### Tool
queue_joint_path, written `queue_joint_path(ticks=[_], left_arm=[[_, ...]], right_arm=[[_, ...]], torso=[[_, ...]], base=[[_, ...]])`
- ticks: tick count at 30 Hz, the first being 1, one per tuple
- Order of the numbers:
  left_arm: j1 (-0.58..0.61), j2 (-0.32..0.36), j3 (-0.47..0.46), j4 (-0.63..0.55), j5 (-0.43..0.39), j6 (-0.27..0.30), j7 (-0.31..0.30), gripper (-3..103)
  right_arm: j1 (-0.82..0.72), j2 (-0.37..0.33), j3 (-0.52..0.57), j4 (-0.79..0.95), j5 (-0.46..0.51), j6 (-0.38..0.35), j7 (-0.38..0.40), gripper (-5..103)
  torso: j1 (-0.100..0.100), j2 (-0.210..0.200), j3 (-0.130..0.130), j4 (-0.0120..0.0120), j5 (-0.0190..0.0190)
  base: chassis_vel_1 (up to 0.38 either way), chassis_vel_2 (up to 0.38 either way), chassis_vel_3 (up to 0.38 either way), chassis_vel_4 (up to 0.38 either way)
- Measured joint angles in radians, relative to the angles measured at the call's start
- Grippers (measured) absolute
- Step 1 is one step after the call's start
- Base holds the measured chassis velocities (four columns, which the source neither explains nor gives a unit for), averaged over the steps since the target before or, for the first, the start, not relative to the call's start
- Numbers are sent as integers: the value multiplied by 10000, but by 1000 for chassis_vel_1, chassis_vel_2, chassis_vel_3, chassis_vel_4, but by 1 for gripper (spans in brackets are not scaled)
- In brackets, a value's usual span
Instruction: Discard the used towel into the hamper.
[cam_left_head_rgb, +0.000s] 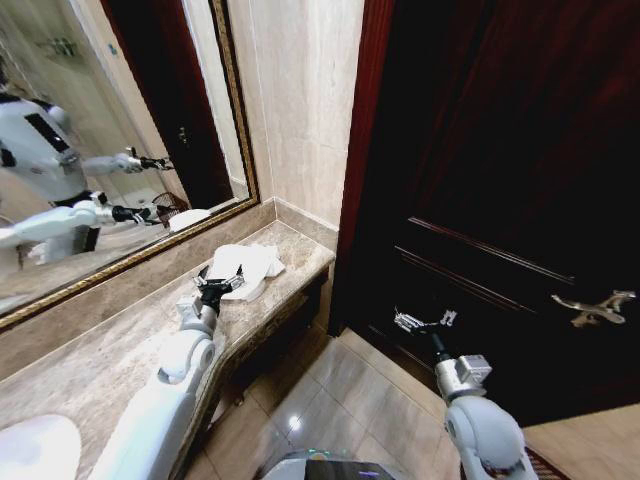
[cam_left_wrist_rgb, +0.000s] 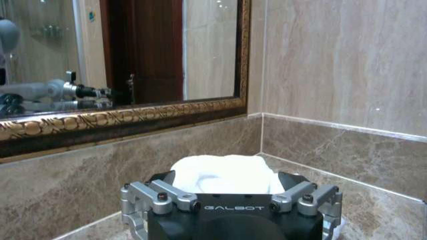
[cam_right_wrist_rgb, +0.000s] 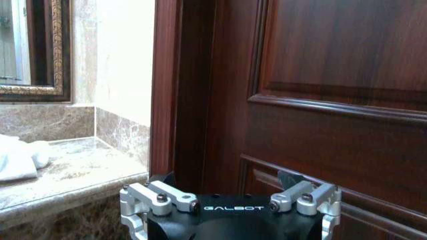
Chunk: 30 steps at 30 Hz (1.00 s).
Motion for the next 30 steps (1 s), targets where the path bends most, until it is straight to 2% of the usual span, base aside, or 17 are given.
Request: queue_joint_path(ticks=[12, 16, 17, 25, 30], left_arm=[[-943, 332, 541, 525, -537, 682, -727, 100], [-1467, 668, 784, 637, -906, 1317, -921, 100], [-1467, 668, 784, 637, -906, 1317, -921, 100], [-1884, 992, 923, 592, -1655, 2829, -1334, 100], [-2116, 1117, 1042, 754, -1814, 3108, -1462, 100]], right_arm=[[5, -120, 96, -74, 77, -16, 88, 100], [24, -135, 84, -110, 75, -16, 92, 100], [24, -135, 84, -110, 75, -16, 92, 100], [79, -110, 73, -183, 62, 4, 96, 100], [81, -85, 93, -256, 58, 38, 97, 100]], torso=[[0, 0, 0, 0, -1], [0, 0, 0, -2, 0], [0, 0, 0, -2, 0], [0, 0, 0, 0, 0], [0, 0, 0, 0, 0]], base=[[0, 0, 0, 0], [0, 0, 0, 0], [0, 0, 0, 0], [0, 0, 0, 0], [0, 0, 0, 0]])
